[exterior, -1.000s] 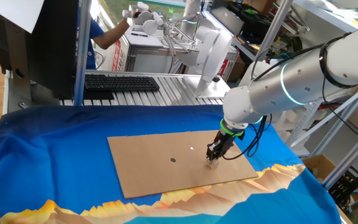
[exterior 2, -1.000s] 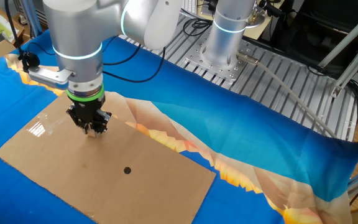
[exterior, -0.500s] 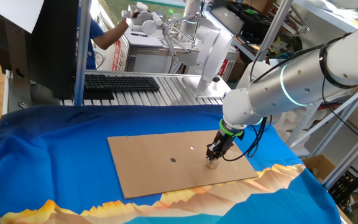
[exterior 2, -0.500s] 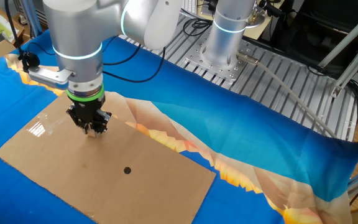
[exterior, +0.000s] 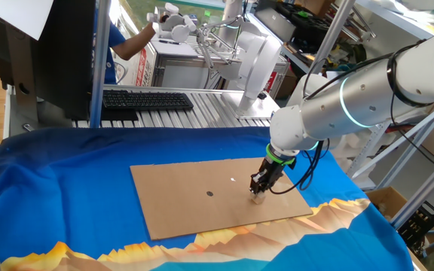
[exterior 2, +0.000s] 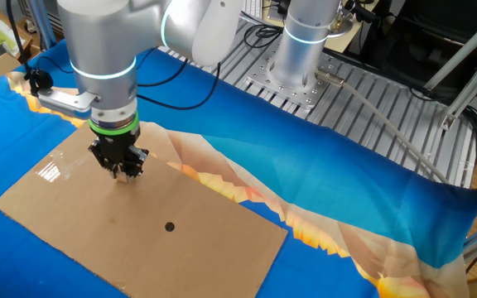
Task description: Hold a small block with the gripper and sweep it from left to right on the table
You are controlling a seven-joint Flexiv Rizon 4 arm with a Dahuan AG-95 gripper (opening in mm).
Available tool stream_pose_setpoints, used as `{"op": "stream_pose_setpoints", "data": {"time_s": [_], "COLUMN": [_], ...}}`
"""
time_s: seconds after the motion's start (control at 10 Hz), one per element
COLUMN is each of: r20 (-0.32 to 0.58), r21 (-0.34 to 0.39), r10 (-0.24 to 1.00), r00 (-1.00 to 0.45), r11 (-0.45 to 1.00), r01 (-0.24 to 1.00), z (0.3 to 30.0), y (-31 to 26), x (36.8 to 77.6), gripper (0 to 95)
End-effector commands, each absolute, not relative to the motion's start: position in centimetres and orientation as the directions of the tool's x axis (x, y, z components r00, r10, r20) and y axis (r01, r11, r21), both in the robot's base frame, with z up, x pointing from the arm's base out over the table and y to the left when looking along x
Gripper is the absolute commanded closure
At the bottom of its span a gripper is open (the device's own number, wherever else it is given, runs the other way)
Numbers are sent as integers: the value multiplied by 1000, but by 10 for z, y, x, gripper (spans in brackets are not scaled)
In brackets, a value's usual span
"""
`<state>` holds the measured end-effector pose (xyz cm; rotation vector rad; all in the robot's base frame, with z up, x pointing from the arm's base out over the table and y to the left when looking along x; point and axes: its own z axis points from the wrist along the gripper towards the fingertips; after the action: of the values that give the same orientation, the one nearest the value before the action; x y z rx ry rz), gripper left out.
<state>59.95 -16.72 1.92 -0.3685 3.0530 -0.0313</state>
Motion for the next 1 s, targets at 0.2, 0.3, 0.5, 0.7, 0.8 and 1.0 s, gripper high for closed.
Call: {"op": "stream_pose_setpoints", "data": {"time_s": [0.2,0.3,0.5,0.7,0.8,1.0], "r20": [-63,-63,-63,-63,-63,-64], "r21": [-28,-28,-28,-28,-28,-8], "r10": [-238,-238,-238,-238,-238,-168], "r00": [-969,-969,-969,-969,-969,-984], "r11": [971,971,971,971,971,986], "r01": [-237,-237,-237,-237,-237,-168], "z": [20,20,20,20,20,11], "y": [-167,-167,-167,-167,-167,-156], "x": [599,599,599,599,599,596], "gripper": [950,950,950,950,950,760]}}
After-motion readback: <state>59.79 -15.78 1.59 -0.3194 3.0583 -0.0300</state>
